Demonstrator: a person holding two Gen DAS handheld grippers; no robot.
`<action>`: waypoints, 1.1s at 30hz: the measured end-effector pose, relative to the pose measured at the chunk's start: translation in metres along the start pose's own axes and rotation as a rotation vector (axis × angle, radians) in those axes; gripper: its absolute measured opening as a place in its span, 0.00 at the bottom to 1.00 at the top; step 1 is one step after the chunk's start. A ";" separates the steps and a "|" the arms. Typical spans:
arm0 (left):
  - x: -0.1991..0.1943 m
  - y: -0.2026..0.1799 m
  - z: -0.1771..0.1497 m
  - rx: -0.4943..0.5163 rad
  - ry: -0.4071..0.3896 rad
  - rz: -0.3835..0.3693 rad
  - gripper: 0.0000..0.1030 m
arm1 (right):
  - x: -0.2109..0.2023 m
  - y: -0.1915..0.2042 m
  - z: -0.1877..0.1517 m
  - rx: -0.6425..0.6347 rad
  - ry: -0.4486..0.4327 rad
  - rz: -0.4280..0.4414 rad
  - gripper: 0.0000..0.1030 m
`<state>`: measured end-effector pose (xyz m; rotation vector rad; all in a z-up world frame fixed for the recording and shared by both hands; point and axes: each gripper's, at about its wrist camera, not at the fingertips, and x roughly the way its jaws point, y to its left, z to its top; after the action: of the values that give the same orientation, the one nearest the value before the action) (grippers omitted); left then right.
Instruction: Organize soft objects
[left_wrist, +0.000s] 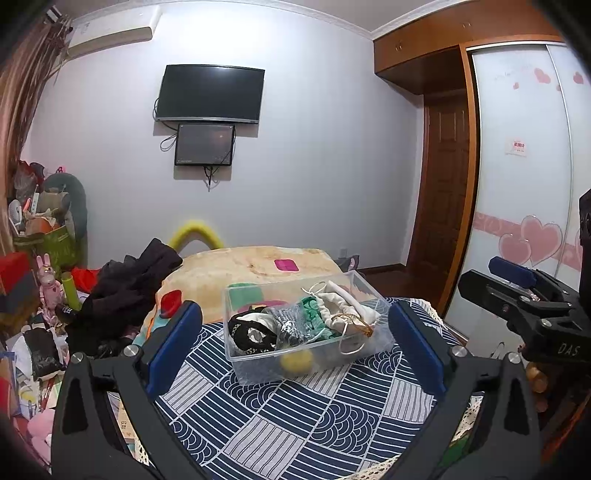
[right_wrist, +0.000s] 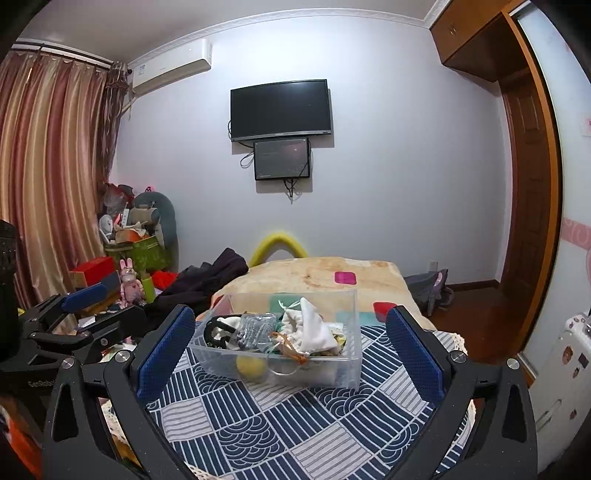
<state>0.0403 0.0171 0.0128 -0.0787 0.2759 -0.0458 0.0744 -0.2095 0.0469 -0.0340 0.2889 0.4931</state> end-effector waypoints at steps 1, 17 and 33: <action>0.000 0.000 0.000 0.000 0.000 0.000 0.99 | 0.000 0.000 0.000 0.000 0.000 0.001 1.00; -0.003 -0.002 0.001 0.008 -0.008 0.001 0.99 | -0.003 0.001 0.002 -0.001 -0.002 0.004 1.00; -0.008 0.001 0.004 0.010 -0.020 -0.011 1.00 | -0.003 0.002 0.004 0.002 0.007 0.006 1.00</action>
<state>0.0341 0.0188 0.0186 -0.0707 0.2553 -0.0574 0.0719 -0.2090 0.0516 -0.0328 0.2970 0.4990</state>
